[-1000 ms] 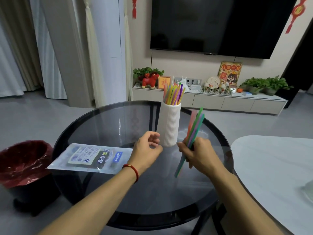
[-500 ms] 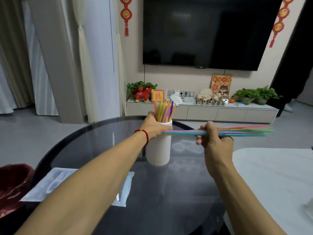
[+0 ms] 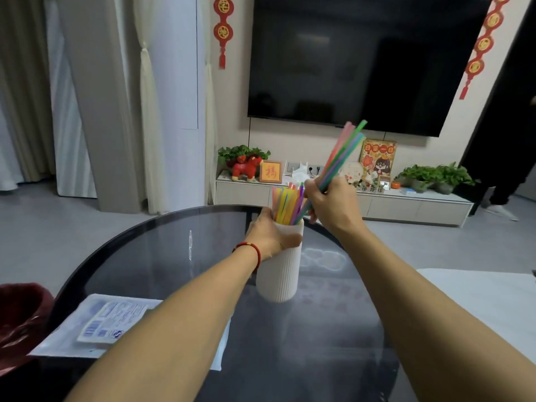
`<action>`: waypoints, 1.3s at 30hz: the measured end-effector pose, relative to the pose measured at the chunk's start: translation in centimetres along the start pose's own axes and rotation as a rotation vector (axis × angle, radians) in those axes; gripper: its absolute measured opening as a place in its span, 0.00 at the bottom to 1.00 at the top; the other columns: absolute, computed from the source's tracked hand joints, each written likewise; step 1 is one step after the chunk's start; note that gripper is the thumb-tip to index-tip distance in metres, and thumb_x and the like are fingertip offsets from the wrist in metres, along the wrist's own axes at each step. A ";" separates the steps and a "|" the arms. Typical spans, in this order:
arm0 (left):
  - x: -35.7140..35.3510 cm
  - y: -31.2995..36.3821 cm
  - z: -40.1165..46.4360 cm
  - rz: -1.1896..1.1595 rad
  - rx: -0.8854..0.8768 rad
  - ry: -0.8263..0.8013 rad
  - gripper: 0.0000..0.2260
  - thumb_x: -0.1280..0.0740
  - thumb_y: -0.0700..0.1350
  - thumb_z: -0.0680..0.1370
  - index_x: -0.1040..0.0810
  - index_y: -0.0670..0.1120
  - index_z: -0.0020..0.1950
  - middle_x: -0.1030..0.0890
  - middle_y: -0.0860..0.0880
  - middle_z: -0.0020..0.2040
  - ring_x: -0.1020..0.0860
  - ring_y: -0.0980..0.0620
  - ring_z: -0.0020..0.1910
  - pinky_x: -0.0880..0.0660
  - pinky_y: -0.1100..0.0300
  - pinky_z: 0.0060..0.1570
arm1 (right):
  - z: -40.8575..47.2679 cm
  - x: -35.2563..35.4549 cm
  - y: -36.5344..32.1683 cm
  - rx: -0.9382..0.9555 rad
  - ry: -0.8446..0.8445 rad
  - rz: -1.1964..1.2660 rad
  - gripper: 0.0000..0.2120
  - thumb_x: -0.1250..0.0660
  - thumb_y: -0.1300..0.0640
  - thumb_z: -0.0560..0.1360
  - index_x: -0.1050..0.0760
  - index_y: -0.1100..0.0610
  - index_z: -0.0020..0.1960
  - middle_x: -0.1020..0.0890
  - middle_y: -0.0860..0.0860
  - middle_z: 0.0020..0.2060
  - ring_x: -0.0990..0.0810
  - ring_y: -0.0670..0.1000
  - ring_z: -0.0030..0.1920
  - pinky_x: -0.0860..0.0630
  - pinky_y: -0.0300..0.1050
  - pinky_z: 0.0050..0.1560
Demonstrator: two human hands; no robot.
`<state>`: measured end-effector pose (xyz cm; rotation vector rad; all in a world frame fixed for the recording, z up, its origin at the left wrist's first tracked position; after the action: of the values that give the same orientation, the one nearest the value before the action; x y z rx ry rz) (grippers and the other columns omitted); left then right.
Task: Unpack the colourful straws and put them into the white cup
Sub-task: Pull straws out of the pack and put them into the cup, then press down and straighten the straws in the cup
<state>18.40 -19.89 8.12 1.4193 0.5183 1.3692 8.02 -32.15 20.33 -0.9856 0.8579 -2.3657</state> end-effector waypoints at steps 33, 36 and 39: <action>0.2 0.2 0.2 0.009 -0.081 0.030 0.34 0.25 0.58 0.60 0.31 0.51 0.62 0.21 0.51 0.51 0.21 0.51 0.48 0.20 0.51 0.47 | -0.8 -5.6 -3.2 0.411 -0.276 -0.341 0.29 0.47 0.43 0.84 0.31 0.59 0.77 0.27 0.59 0.76 0.27 0.58 0.73 0.31 0.53 0.71; -0.6 0.3 0.5 -0.026 -0.053 -0.051 0.35 0.23 0.55 0.63 0.33 0.49 0.65 0.22 0.47 0.57 0.22 0.46 0.55 0.22 0.45 0.58 | -1.6 -5.6 -2.9 0.389 -0.306 -0.336 0.31 0.49 0.41 0.83 0.30 0.59 0.78 0.28 0.57 0.77 0.31 0.56 0.77 0.35 0.55 0.76; -0.5 0.4 0.3 0.030 -0.030 -0.106 0.38 0.23 0.57 0.65 0.37 0.47 0.68 0.24 0.48 0.57 0.23 0.49 0.54 0.23 0.46 0.57 | -1.6 -4.1 -4.4 0.429 -0.217 -0.324 0.25 0.45 0.47 0.85 0.28 0.58 0.76 0.28 0.57 0.77 0.30 0.57 0.76 0.34 0.55 0.74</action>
<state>18.37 -20.57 8.26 1.4714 0.4071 1.3119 8.83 -26.00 20.48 -1.2309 0.1020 -2.4883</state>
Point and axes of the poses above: each hand's wrist, its own z-axis towards the middle knuckle, its own x-axis out of the back of the hand, y = z × x, the point moved 10 cm from there along z, towards the middle knuckle
